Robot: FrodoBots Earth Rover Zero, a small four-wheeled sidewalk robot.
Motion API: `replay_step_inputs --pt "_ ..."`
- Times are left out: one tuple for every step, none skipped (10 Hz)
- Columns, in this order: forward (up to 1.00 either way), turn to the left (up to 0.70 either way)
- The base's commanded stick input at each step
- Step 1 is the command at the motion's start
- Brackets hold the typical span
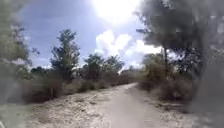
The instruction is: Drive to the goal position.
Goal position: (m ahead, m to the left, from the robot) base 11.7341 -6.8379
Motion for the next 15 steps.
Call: replay_step_inputs --pt "0.70 0.00" --pt "0.70 0.00" --pt "0.70 0.00" --pt "0.70 0.00" --pt "0.70 0.00" --pt "0.70 0.00" --pt "0.70 0.00" --pt "0.70 0.00" --pt "0.70 0.00" --pt "0.70 0.00" --pt "0.70 0.00" --pt "0.70 0.00" --pt "0.70 0.00" --pt "0.70 0.00" --pt "0.70 0.00"
